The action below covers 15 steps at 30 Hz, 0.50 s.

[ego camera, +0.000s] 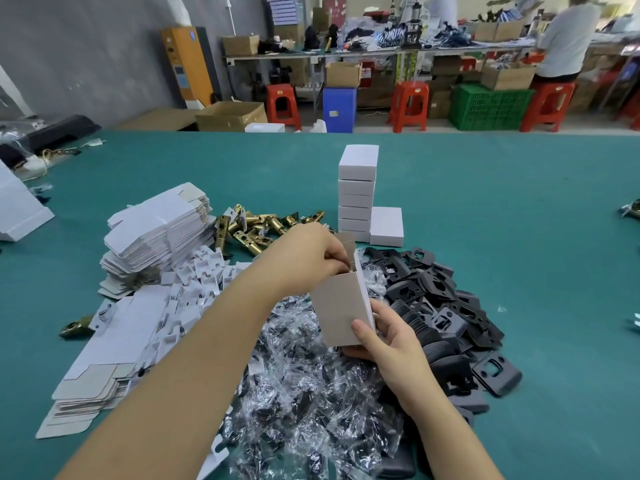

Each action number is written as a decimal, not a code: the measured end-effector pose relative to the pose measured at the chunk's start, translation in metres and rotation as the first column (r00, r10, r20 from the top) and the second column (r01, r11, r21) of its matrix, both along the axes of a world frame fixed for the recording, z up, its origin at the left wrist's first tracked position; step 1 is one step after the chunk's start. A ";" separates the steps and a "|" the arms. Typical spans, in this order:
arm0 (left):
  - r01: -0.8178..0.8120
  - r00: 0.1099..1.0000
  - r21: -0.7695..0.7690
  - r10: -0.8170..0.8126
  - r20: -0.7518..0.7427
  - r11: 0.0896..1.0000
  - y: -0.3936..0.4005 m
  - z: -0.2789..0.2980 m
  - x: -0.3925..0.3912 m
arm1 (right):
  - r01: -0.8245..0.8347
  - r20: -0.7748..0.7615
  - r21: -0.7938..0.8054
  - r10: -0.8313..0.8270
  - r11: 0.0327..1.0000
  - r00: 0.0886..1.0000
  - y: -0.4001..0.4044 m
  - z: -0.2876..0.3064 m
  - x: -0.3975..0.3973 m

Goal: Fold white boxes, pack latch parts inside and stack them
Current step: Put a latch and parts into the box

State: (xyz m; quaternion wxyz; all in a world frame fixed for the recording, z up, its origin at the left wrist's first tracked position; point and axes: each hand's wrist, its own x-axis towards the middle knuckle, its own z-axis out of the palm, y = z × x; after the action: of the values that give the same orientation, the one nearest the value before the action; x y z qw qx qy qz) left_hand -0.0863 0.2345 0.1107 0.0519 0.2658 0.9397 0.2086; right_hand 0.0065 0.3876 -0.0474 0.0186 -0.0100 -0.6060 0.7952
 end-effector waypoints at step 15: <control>-0.103 0.971 0.139 0.130 -0.203 0.985 0.015 0.009 0.010 | 0.096 0.050 0.048 -0.098 0.994 0.994 -0.007 0.003 0.001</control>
State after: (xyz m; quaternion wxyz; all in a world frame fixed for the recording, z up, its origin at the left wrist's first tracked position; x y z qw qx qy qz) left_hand -0.0767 0.2496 0.1201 -0.0774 0.2334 0.9388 0.2413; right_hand 0.0072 0.3809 -0.0445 0.0416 -0.0598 -0.6231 0.7788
